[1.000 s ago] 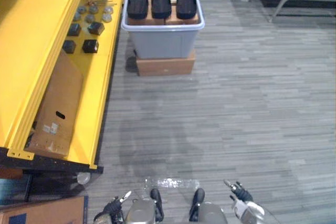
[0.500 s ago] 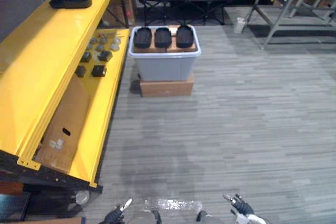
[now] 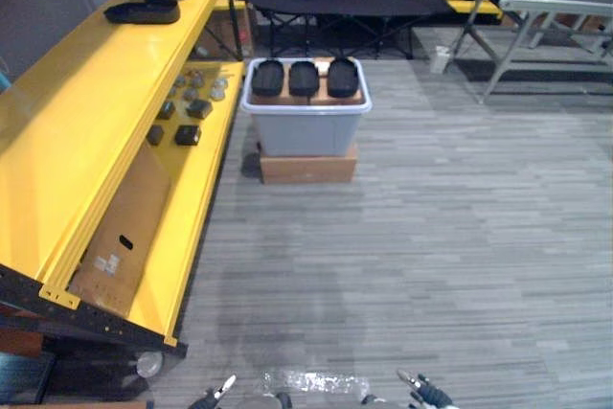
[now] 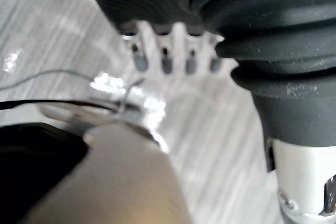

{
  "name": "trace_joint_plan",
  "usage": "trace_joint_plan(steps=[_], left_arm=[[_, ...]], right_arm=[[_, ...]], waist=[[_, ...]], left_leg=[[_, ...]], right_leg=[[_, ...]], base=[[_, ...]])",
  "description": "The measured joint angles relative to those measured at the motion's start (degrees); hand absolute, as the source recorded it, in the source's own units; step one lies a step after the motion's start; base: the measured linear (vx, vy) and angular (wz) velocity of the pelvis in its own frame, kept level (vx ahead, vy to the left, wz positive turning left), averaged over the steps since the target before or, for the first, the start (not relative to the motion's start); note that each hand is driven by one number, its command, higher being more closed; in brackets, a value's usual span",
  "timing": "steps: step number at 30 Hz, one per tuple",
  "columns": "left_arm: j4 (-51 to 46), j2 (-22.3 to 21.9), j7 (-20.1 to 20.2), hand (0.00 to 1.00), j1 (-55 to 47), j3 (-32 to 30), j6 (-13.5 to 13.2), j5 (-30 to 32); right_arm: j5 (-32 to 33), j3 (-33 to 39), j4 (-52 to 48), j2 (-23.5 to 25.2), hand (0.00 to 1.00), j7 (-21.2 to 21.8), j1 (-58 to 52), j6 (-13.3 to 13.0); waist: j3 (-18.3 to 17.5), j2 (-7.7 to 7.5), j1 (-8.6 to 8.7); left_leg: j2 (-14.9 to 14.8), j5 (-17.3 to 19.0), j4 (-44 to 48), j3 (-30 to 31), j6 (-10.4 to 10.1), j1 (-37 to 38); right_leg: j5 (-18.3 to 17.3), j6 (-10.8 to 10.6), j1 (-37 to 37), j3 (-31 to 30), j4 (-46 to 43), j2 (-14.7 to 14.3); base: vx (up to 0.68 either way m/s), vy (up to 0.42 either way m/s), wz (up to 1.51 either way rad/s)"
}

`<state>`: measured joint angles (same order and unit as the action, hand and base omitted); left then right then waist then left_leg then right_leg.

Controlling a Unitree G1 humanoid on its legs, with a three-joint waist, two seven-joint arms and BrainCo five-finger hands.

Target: Walk over and take plastic housings, then place them on the shelf

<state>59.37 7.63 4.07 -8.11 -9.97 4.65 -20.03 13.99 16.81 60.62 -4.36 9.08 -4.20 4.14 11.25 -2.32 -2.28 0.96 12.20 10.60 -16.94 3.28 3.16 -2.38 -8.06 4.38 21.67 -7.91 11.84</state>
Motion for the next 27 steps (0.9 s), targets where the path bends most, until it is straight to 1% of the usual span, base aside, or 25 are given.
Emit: trace_joint_plan(steps=[1,2,3,4,5,7,8,9,10,11,12,13,14,15,16,17,18,19,20,21,22,23,25,26,27], left_arm=[[0.44,-0.05,-0.12,0.0,0.52,0.1,1.37,-0.37],[0.59,0.02,-0.15,0.0,0.56,0.13,1.84,-0.28],[0.95,0.47,-0.21,0.0,0.66,0.09,2.08,-0.17],[1.21,0.91,-0.19,0.0,0.82,0.1,2.42,0.32],[1.62,1.82,-0.12,0.0,0.36,0.01,2.49,0.42],[1.57,1.62,0.18,0.0,0.63,0.02,2.48,0.41],[1.44,0.98,0.45,0.0,1.23,0.02,2.41,0.41],[1.33,0.96,0.89,0.0,1.36,-0.09,2.31,0.52],[1.26,0.95,0.99,0.0,1.43,-0.09,2.21,0.78],[0.78,0.9,1.0,0.0,1.44,-0.09,1.95,0.73],[0.26,0.84,1.03,0.0,1.39,0.01,1.72,0.73],[-0.15,0.75,0.95,0.0,1.4,0.1,1.73,0.72],[-1.63,0.34,0.07,0.0,1.48,1.06,1.78,0.73],[-2.3,-0.81,-1.17,0.0,1.44,2.4,1.77,3.35],[-2.48,-1.39,-0.72,0.0,1.12,2.28,1.87,8.74],[-2.68,-1.4,-0.01,0.0,1.9,2.18,1.87,11.47],[-2.77,-2.1,1.06,0.0,3.11,2.45,3.46,14.22],[-2.13,-2.23,1.26,0.0,3.49,2.36,3.97,13.9],[-1.75,-2.25,1.25,0.0,3.5,2.14,4.48,13.57],[-1.53,-2.26,1.26,0.0,3.24,2.0,4.75,13.39],[-1.76,-2.24,1.52,0.0,2.94,1.5,4.81,13.0],[-1.86,-2.25,1.6,0.0,2.92,1.33,4.77,12.51],[-1.67,-2.72,2.65,0.0,1.77,-0.61,4.66,11.39],[-1.37,-2.83,3.03,0.0,1.25,-1.22,4.61,11.43],[-0.85,-3.06,3.62,0.0,0.01,-2.65,4.44,11.64]], right_arm=[[1.47,0.73,-0.36,-0.53,0.0,-0.09,0.15,-0.21],[2.2,1.22,-1.17,-1.08,0.0,-0.07,0.36,-0.17],[3.22,1.61,-1.68,-1.7,0.0,0.18,0.73,-0.11],[3.71,1.68,-1.52,-1.78,0.0,0.53,0.72,0.32],[3.76,1.66,-0.5,-1.43,0.0,1.22,0.2,1.67],[3.72,2.27,1.66,-0.13,0.0,2.52,-1.19,3.9],[4.44,4.83,2.55,1.31,0.0,3.44,-2.38,4.71],[4.38,5.73,3.24,1.42,0.0,3.81,-3.28,5.13],[4.35,5.87,3.45,1.63,0.0,4.0,-3.76,5.2],[4.24,7.09,3.61,2.31,0.0,4.45,-5.04,5.7],[4.2,8.34,3.6,2.85,0.0,4.66,-6.51,5.89],[4.13,8.69,3.58,2.99,0.0,4.63,-7.01,5.9],[3.14,9.02,3.73,2.87,0.0,4.58,-7.55,5.9],[2.36,8.44,3.64,1.75,0.0,4.56,-9.09,5.95],[2.09,7.11,3.65,1.0,0.0,4.46,-9.8,6.02],[2.11,6.53,3.88,0.08,0.0,4.57,-9.81,6.08],[0.68,5.19,3.94,-2.53,0.0,3.48,-8.92,5.62],[-0.16,5.21,3.99,-3.45,0.0,3.1,-8.3,5.17],[-1.12,5.18,3.99,-4.47,0.0,2.83,-7.23,3.3],[-1.37,5.2,3.86,-5.07,0.0,2.38,-5.68,1.8],[-1.48,5.23,3.1,-5.38,0.0,2.03,-2.19,-0.43],[-1.67,5.21,2.76,-5.44,0.0,1.95,-0.84,-1.1],[-3.57,3.85,0.5,-5.79,0.0,1.09,4.4,-3.52],[-3.58,3.0,-0.53,-5.83,0.0,0.91,4.97,-3.91],[-3.52,1.31,-2.03,-5.95,0.0,0.77,5.67,-4.06]], waist=[[0.85,0.32,0.23],[1.2,0.95,0.24],[1.9,0.81,0.34],[2.67,-0.04,0.52],[2.59,-1.24,0.31],[2.56,-1.29,0.24],[2.58,-1.18,0.25],[2.59,-1.17,0.26],[2.61,-1.13,0.27],[2.61,-1.12,0.75],[2.45,-0.82,1.2],[2.33,-0.64,1.39],[2.14,0.31,1.84],[0.57,2.81,2.81],[-0.23,3.36,3.17],[0.3,4.77,3.28],[2.73,6.71,3.09],[3.14,7.22,3.04],[3.53,7.32,3.04],[3.71,7.01,2.94],[4.04,6.48,2.0],[4.13,6.33,1.66],[4.27,6.35,0.22],[4.29,6.4,-0.22],[4.28,6.36,-1.17]], left_leg=[[-1.36,2.95,4.32,0.31,1.1,-1.88],[-1.95,3.78,5.78,0.43,1.13,-1.96],[-2.48,4.73,7.65,0.74,1.09,-1.23],[-2.6,5.25,8.51,0.77,1.15,0.01],[-3.07,5.96,8.87,1.06,0.4,1.42],[-4.54,6.93,9.42,2.28,-0.85,1.96],[-5.07,7.22,9.43,2.55,-1.37,1.98],[-5.28,7.64,9.48,2.28,-2.07,2.15],[-5.28,7.94,9.47,2.14,-2.57,2.51],[-5.27,8.79,9.45,2.01,-3.95,3.39],[-5.27,10.52,9.43,2.16,-4.96,5.07],[-5.29,11.58,9.55,2.23,-4.97,5.78],[-5.99,13.8,10.43,2.43,-5.12,7.02],[-8.33,15.7,11.69,2.74,-7.36,7.08],[-10.0,15.29,19.33,2.4,-8.51,4.58],[-12.18,14.16,26.73,2.22,-9.69,1.6],[-17.07,8.67,41.83,2.26,-9.03,-4.16],[-17.16,8.85,43.84,2.19,-9.21,-5.65],[-16.39,8.97,42.74,2.1,-9.18,-7.62],[-14.52,8.99,38.96,2.15,-9.11,-9.15],[-11.04,8.29,28.83,2.49,-9.28,-11.5],[-9.81,7.3,24.09,2.52,-9.1,-12.42],[-6.66,-0.57,7.6,4.38,-8.7,-15.31],[-6.54,-2.27,4.86,4.52,-8.74,-15.35],[-6.76,-5.55,3.79,4.4,-8.32,-15.12]], right_leg=[[-1.19,-1.53,-5.22,-1.27,-11.9,1.6],[-0.84,-1.36,-7.98,-2.07,-18.21,2.46],[-0.68,-0.45,-11.46,-3.2,-26.43,3.76],[-2.37,1.08,-12.8,-3.13,-30.26,4.92],[-3.79,1.12,-12.79,-2.89,-28.93,4.78],[-3.55,0.59,-12.97,-2.99,-21.1,2.15],[-2.33,-0.76,-13.68,-3.09,-14.22,0.7],[-0.43,-0.79,-14.19,-3.03,-7.54,-0.69],[0.58,-0.59,-14.23,-3.01,-4.88,-1.12],[1.87,0.21,-14.12,-2.92,-2.46,-1.55],[2.05,0.73,-14.19,-3.29,-3.24,-2.05],[1.76,1.19,-14.3,-3.67,-4.42,-2.26],[0.7,4.02,-15.11,-5.21,-9.42,-2.77],[-0.88,6.49,-16.17,-4.29,-14.05,-3.82],[-0.91,6.04,-15.96,-4.06,-15.17,-4.14],[-2.15,6.66,-15.5,-3.55,-16.43,-4.64],[-2.9,7.77,-10.41,-2.66,-13.24,-6.29],[-2.64,7.78,-8.37,-2.62,-11.82,-6.42],[-2.21,7.31,-5.68,-2.6,-9.6,-6.06],[-2.2,7.28,-3.47,-2.72,-7.62,-5.28],[-2.18,7.13,-0.68,-3.5,-4.29,-4.12],[-2.38,7.11,0.05,-4.09,-3.13,-3.82],[-4.03,5.26,2.92,-5.18,-0.81,-2.99],[-4.83,4.66,3.65,-5.35,-0.9,-2.95],[-6.7,3.56,5.3,-6.08,-1.33,-2.87]], base=[[-0.05,0.104,0.02],[-0.05,0.165,0.07],[0.01,0.138,0.09],[0.04,0.109,0.16],[0.12,0.033,0.2],[0.17,-0.007,0.22],[0.23,-0.019,0.04],[0.24,-0.03,-0.06],[0.26,-0.067,-0.1],[0.27,-0.123,-0.01],[0.3,-0.15,0.02],[0.33,-0.194,0.04],[0.38,-0.23,0.19],[0.51,-0.266,0.36],[0.43,-0.225,0.42],[0.52,-0.24,0.31],[0.41,-0.185,0.11],[0.41,-0.158,0.03],[0.32,-0.068,-0.07],[0.39,-0.061,-0.2],[0.38,-0.04,-0.3],[0.41,0.02,-0.43],[0.4,0.089,-0.3],[0.39,0.154,-0.19],[0.47,0.212,-0.4]])
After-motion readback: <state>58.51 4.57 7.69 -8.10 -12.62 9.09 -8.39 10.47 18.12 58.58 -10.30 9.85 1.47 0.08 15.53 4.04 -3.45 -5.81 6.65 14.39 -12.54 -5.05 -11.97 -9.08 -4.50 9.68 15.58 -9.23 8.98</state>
